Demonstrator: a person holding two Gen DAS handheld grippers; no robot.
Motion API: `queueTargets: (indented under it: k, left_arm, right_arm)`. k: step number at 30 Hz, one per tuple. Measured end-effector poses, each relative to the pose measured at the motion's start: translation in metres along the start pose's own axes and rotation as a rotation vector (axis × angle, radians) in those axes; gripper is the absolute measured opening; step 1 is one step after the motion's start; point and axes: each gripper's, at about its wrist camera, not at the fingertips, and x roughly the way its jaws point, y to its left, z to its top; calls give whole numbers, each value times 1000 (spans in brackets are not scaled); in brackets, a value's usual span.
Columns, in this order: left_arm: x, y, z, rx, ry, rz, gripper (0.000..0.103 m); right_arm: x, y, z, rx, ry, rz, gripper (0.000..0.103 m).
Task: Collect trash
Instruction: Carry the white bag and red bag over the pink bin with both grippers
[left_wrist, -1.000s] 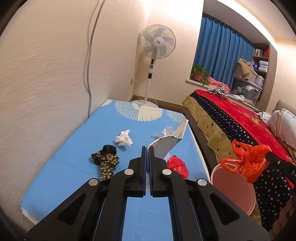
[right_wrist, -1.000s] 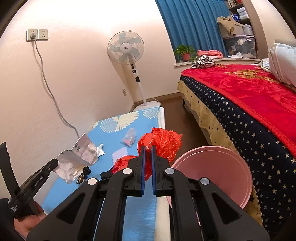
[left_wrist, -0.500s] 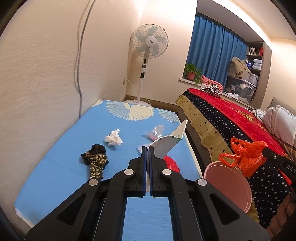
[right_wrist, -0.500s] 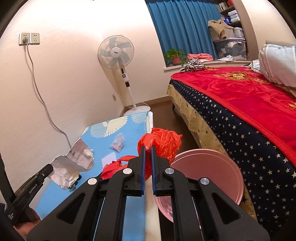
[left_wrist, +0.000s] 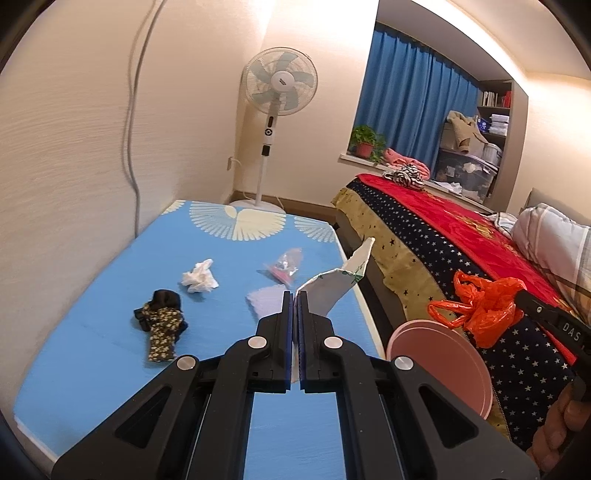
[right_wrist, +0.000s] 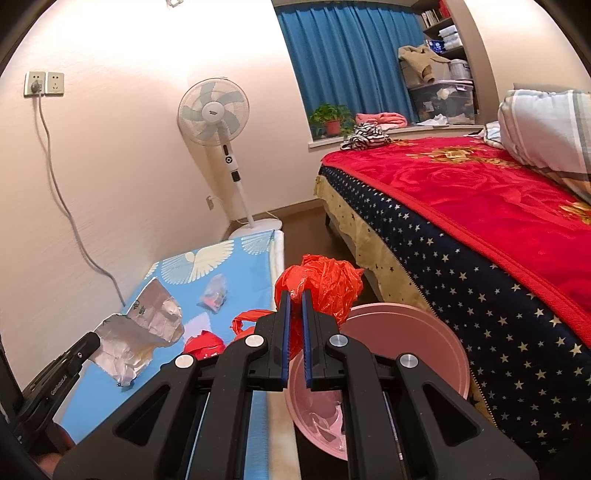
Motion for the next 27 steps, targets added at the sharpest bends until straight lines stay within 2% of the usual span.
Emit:
queueTargets:
  k: [15, 27]
  left_arm:
    - [13, -32, -1, 17, 3, -89, 2]
    - [30, -66, -4, 30, 13, -211, 2]
  right_arm:
    - [-1, -19, 0, 22, -15, -62, 6]
    - [3, -37, -2, 42, -10, -139, 6]
